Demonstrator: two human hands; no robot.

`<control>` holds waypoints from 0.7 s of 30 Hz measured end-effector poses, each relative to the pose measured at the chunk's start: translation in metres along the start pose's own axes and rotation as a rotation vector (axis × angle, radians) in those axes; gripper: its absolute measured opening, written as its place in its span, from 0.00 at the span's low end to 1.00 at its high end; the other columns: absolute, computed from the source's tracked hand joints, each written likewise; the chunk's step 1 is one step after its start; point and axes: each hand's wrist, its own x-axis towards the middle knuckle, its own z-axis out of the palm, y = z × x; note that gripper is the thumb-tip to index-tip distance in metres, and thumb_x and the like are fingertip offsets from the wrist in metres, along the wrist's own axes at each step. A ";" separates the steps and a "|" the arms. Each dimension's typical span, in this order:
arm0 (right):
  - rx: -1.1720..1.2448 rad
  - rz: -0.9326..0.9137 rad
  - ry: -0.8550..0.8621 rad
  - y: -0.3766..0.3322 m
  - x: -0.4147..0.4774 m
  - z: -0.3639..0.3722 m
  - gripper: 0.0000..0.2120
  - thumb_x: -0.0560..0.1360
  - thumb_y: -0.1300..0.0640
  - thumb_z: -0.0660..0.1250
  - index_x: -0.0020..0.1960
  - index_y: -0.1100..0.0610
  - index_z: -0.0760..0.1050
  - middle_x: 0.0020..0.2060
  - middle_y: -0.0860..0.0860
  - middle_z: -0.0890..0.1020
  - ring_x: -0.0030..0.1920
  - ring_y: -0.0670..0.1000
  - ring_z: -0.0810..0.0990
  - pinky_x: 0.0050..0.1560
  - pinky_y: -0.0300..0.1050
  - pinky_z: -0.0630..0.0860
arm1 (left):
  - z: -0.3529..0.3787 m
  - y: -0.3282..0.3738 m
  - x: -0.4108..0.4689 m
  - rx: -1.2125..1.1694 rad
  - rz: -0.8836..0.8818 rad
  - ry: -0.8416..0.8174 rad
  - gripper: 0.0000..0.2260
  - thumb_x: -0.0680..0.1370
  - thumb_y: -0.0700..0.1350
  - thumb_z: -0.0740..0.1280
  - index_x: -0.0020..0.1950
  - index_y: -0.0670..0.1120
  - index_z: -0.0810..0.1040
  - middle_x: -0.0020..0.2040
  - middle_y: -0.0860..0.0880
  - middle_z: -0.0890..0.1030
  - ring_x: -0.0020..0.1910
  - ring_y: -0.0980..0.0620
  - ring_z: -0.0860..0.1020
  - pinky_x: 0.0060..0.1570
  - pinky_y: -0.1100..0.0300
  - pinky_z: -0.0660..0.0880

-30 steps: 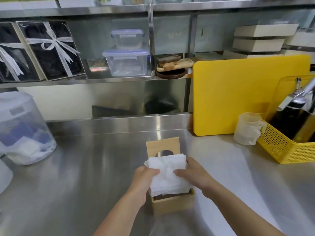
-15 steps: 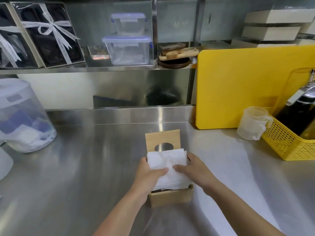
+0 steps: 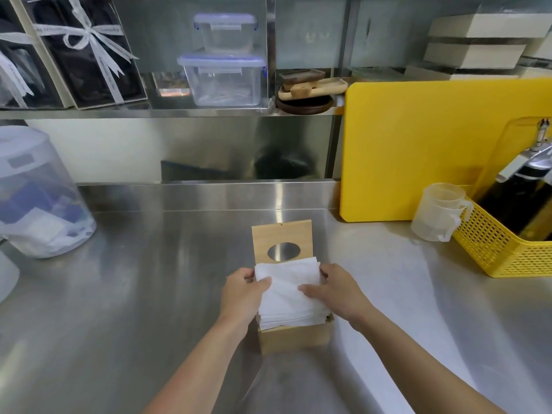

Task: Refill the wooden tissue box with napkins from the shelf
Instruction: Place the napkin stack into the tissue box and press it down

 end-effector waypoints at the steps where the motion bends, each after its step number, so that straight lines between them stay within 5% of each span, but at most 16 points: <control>1: -0.017 -0.001 0.003 0.001 0.001 0.000 0.17 0.70 0.51 0.70 0.48 0.64 0.74 0.47 0.58 0.80 0.50 0.59 0.77 0.56 0.58 0.72 | 0.000 -0.001 0.000 0.015 0.014 0.007 0.01 0.72 0.40 0.68 0.41 0.45 0.77 0.39 0.49 0.81 0.37 0.52 0.77 0.35 0.59 0.71; 7: -0.274 -0.004 0.063 0.003 0.011 0.006 0.14 0.70 0.45 0.68 0.37 0.53 0.68 0.42 0.50 0.74 0.48 0.53 0.72 0.48 0.46 0.61 | -0.003 -0.006 0.007 0.164 0.099 0.024 0.04 0.70 0.41 0.71 0.39 0.41 0.79 0.37 0.46 0.80 0.38 0.47 0.76 0.36 0.57 0.70; 12: -0.454 -0.055 0.173 0.015 0.016 0.017 0.20 0.70 0.41 0.67 0.53 0.55 0.75 0.56 0.52 0.71 0.58 0.53 0.67 0.54 0.46 0.60 | 0.003 -0.007 0.008 0.269 0.179 0.083 0.07 0.69 0.40 0.71 0.39 0.36 0.78 0.36 0.47 0.71 0.41 0.43 0.73 0.41 0.52 0.72; 17: -0.556 -0.118 0.195 0.014 0.021 0.016 0.23 0.69 0.41 0.69 0.54 0.58 0.76 0.58 0.51 0.69 0.59 0.53 0.64 0.58 0.49 0.60 | 0.004 -0.011 0.011 0.364 0.217 0.084 0.06 0.71 0.44 0.70 0.42 0.41 0.79 0.46 0.45 0.73 0.48 0.45 0.73 0.46 0.53 0.73; 21: -0.593 -0.153 0.185 0.009 0.021 0.015 0.22 0.69 0.43 0.70 0.55 0.58 0.75 0.59 0.51 0.70 0.61 0.53 0.64 0.60 0.50 0.60 | 0.009 -0.012 0.010 0.447 0.223 0.120 0.06 0.73 0.46 0.69 0.44 0.43 0.78 0.47 0.48 0.72 0.47 0.47 0.74 0.39 0.57 0.70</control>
